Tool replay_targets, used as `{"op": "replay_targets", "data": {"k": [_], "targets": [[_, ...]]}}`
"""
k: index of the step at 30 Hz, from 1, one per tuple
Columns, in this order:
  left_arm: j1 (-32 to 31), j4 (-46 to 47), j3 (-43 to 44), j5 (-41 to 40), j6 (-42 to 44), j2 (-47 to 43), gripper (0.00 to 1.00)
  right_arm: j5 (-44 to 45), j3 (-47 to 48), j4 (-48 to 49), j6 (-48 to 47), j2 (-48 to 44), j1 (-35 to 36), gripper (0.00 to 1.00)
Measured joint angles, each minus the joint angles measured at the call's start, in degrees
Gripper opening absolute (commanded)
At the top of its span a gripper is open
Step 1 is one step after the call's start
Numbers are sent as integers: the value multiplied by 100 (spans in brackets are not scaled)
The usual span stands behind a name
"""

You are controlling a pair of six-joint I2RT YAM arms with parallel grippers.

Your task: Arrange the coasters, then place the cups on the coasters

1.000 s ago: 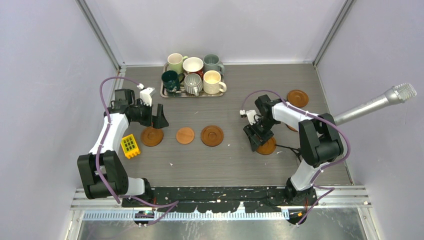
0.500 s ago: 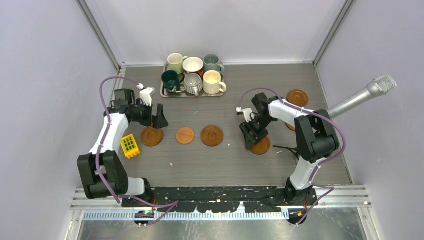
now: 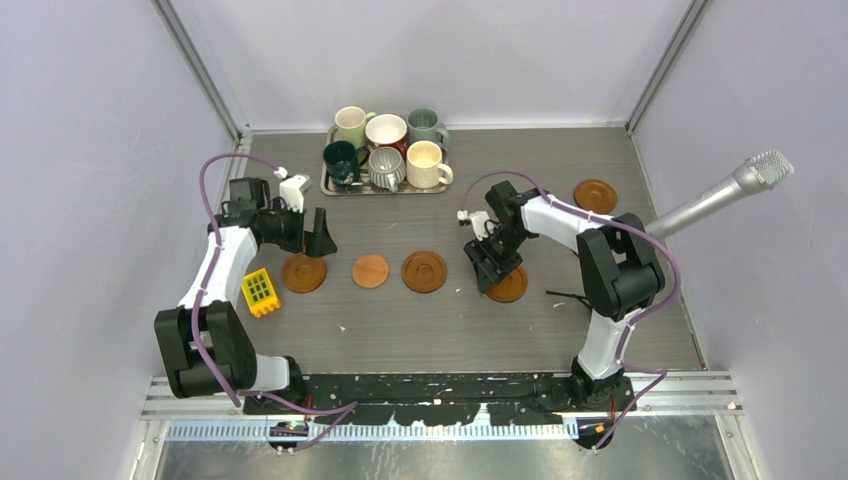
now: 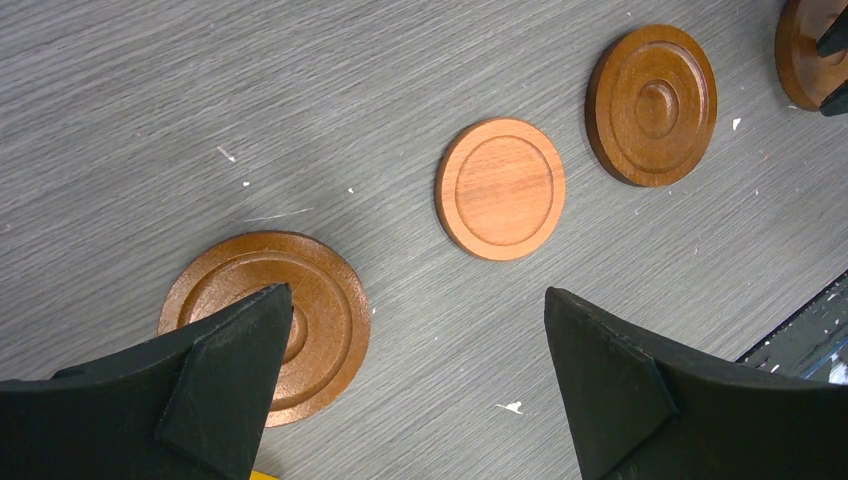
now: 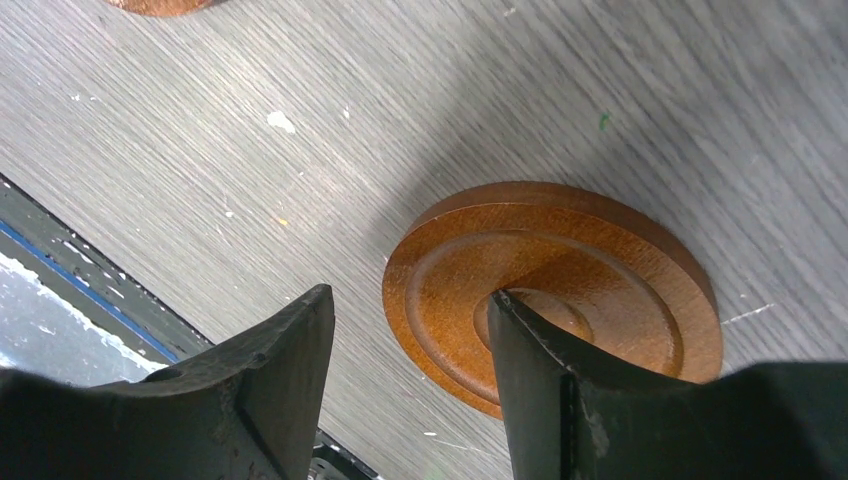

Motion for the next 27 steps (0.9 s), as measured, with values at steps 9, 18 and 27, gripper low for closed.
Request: {"op": "replay_targets", "data": {"k": [9,18,27], "targets": [[0,11,0,0,0,0,100,59,190,195,66,111,188,63],[0,13,0,0,4,0,100,503,323,398,66,63,254,62],[0,13,0,0,17,0,100,1849,343,149,-74,-632,151,53]]}}
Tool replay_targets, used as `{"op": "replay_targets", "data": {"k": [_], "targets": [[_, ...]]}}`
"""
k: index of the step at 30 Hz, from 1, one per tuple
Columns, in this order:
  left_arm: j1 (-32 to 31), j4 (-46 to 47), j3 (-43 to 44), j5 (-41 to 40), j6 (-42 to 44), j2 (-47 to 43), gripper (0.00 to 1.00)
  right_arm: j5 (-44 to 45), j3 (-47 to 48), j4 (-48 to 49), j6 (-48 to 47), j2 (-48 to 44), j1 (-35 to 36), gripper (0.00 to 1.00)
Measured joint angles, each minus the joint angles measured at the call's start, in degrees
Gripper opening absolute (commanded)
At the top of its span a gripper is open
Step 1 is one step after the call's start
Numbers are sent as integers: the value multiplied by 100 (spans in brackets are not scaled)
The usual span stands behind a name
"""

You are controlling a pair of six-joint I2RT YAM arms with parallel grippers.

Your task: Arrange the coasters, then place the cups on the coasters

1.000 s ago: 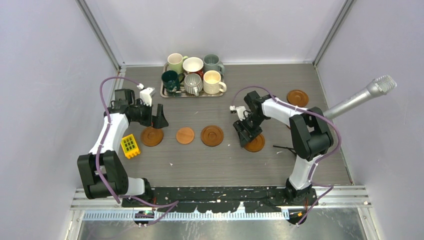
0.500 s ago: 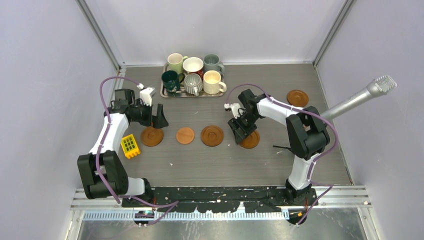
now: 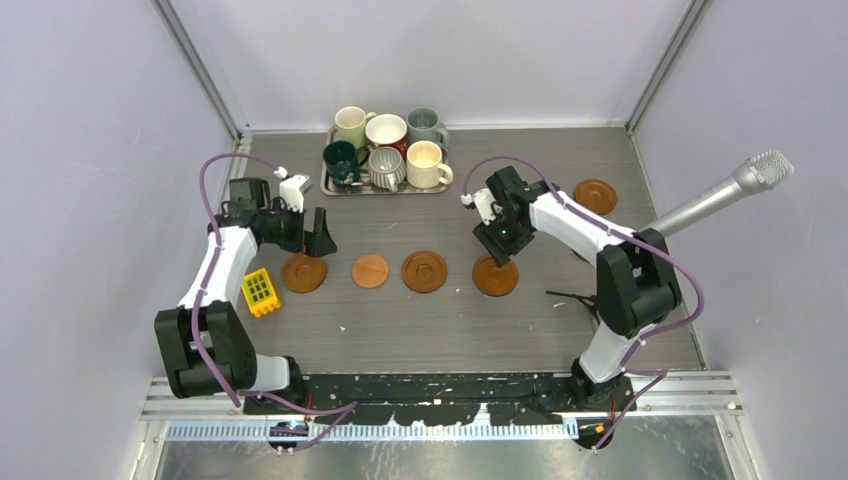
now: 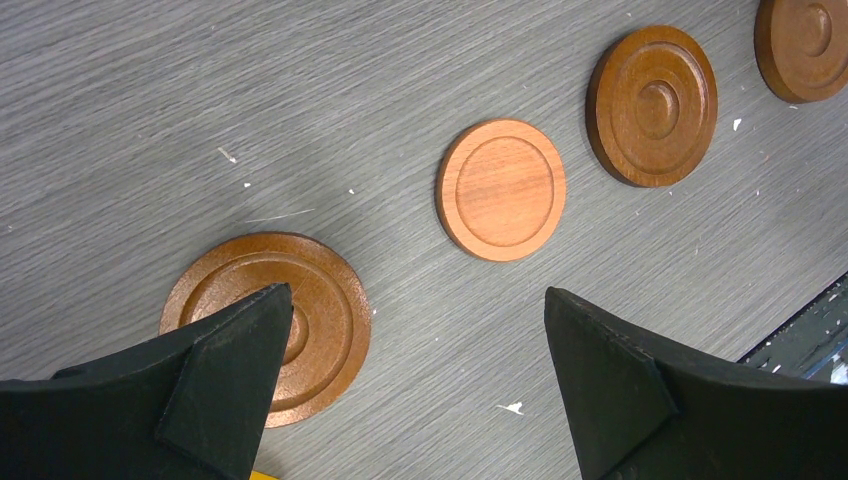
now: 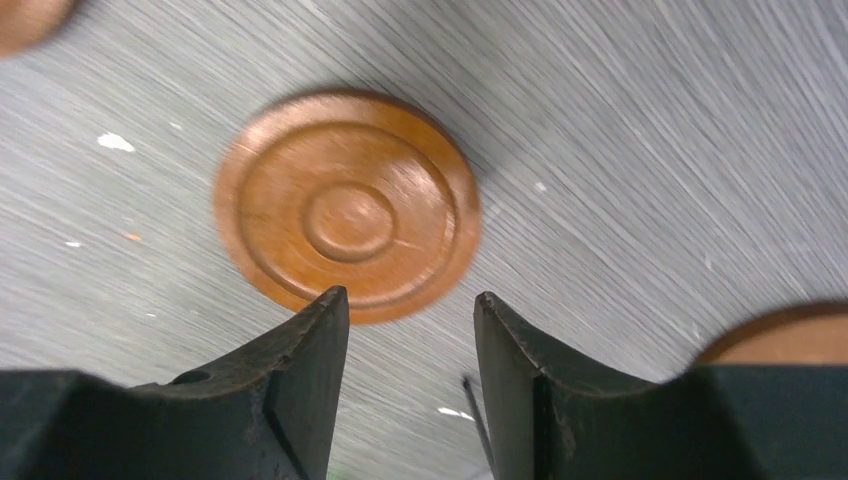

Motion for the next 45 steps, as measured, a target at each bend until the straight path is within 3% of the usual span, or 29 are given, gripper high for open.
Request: {"op": "replay_targets", "data": {"k": [11,24,45], "targets": [[0,4,-63,0,2,-55,100,1174,-741,-422,-501,-361,-824,43],[0,4,-66,2,2,-70,100,1755,-1593,131,-962,-553,-1812,40],[0,22,-66,4,0,-70,100,1683,-1810,219,-1080,-435,-1871,42]]}}
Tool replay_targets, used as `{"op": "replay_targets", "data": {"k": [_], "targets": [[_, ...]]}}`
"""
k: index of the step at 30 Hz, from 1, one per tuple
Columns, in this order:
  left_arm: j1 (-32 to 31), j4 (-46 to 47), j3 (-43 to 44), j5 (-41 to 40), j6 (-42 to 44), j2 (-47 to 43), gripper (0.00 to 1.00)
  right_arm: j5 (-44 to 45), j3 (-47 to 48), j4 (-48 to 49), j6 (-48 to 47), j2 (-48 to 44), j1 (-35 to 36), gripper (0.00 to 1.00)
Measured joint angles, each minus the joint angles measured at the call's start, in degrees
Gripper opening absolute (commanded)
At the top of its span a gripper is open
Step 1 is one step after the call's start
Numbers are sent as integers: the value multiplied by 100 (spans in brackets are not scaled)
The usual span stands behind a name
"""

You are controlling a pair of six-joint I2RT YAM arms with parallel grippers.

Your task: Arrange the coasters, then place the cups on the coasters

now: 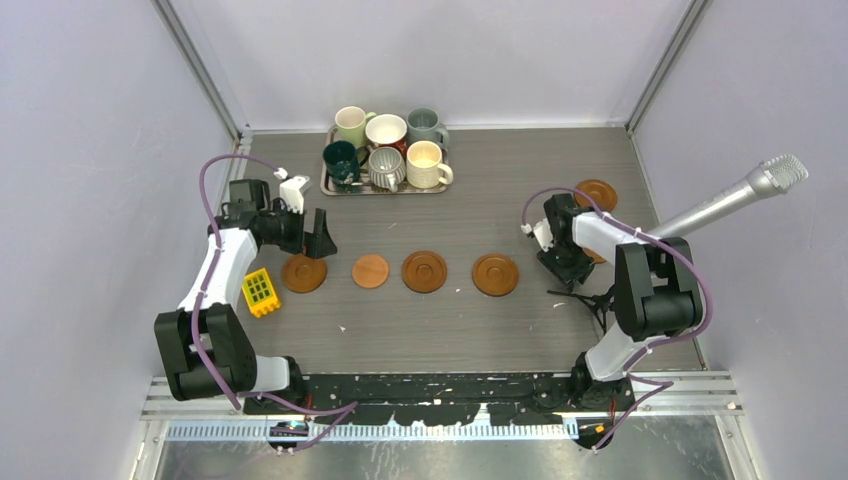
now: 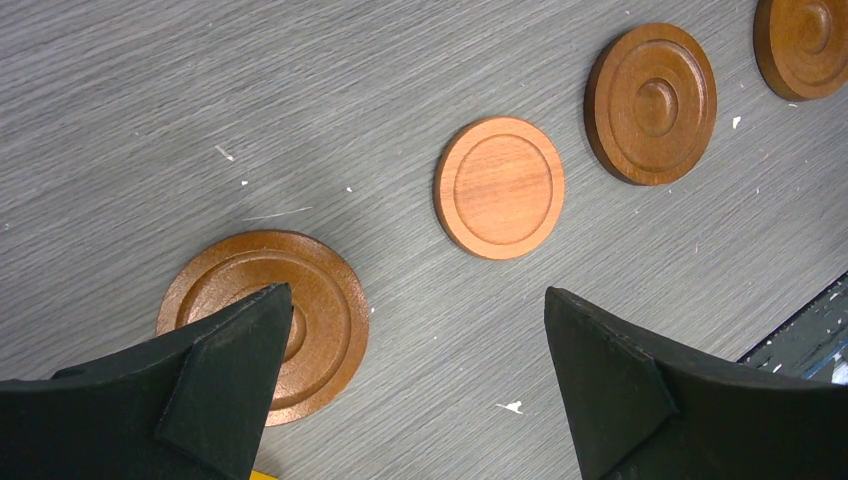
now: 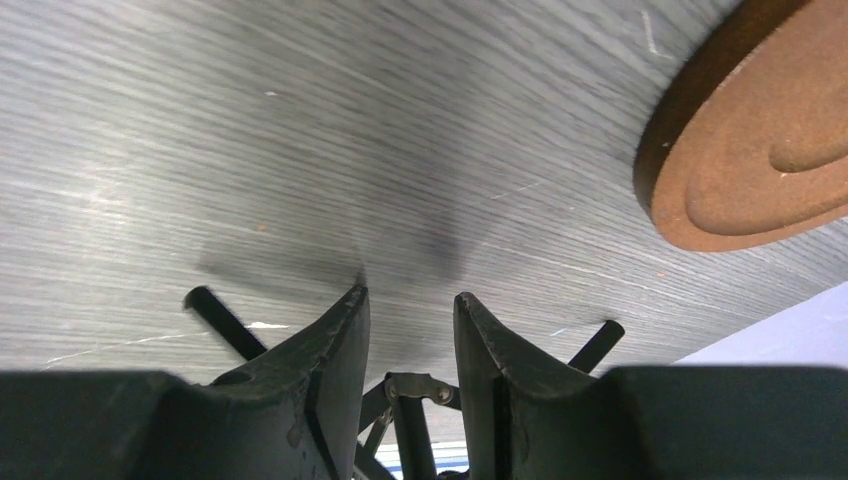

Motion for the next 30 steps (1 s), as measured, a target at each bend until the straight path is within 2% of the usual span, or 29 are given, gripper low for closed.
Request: {"op": "replay_targets", "data": {"k": [11,21,30], "targets": [[0,7,-7,0,2,0,100,-68,866,-420,149,262,846,41],[0,17,-17,0,2,0,100,-435,929,-994,269,291,1259,17],[0,22,-20,2,2,-11,100,-590,927,-1110,306,605,1274,15]]}}
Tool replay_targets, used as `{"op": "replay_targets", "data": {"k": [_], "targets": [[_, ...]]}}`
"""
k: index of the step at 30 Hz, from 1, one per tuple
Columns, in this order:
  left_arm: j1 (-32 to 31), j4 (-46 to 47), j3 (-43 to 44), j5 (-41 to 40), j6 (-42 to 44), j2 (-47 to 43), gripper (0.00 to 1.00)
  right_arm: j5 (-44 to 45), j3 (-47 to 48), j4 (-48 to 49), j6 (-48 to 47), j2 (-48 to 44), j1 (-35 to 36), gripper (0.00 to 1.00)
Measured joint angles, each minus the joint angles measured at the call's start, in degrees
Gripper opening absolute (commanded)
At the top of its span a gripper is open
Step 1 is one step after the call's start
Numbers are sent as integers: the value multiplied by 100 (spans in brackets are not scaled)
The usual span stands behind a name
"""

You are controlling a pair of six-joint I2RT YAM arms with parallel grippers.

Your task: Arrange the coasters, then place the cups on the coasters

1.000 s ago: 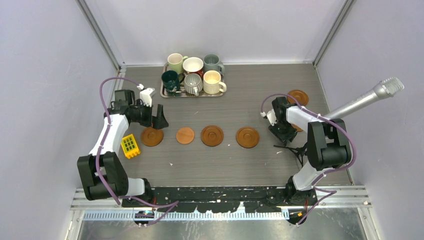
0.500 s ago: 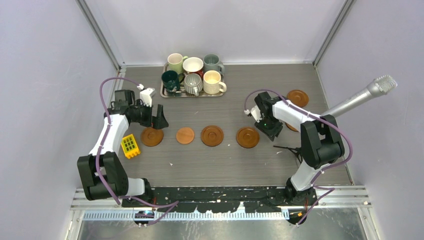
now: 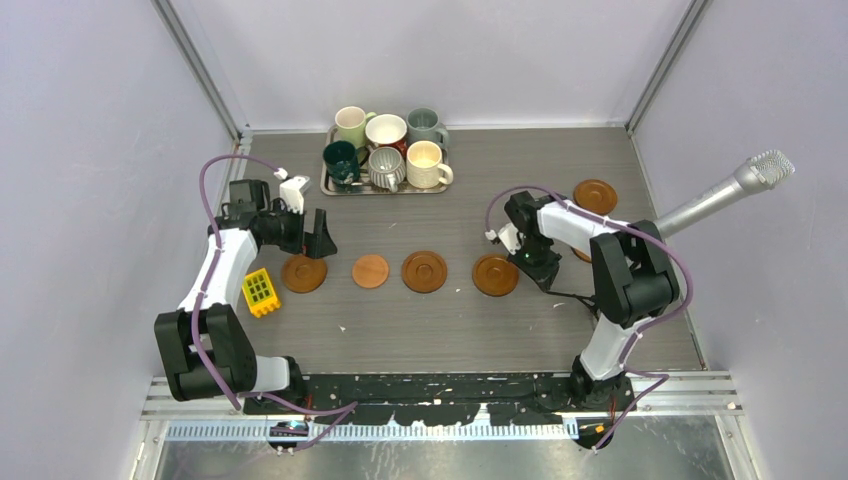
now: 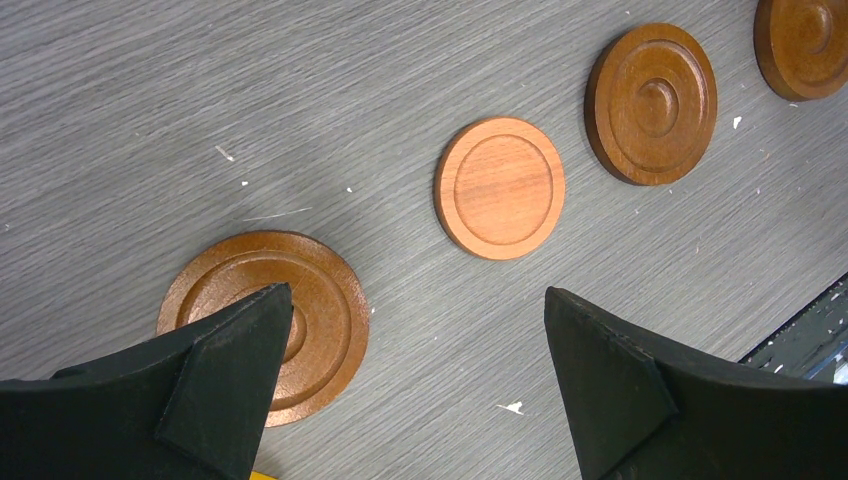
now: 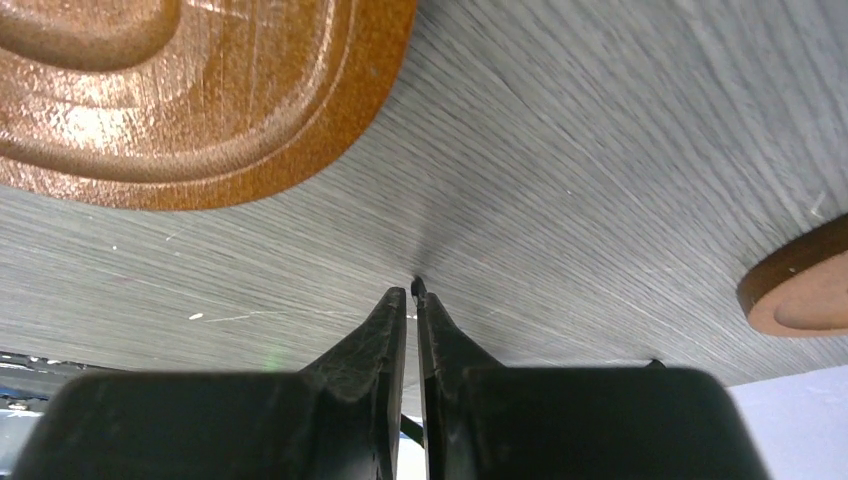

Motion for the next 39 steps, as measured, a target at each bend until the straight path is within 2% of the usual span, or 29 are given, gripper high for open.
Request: {"op": "replay_targets", "data": {"k": [13,32,35,39], "targets": [[0,0,0,-2,4,-9,100,90,-101,76,33,219,0,13],[0,0,0,-2,2,-11,100,173,-780,-90,-9,-79,-833,14],[0,0,0,-2,2,-11,100,192,-800,-103,-28,-83,-857,18],[0,0,0,-2,2,-11,100,212,-785,-103,-52,-87,-863,33]]}}
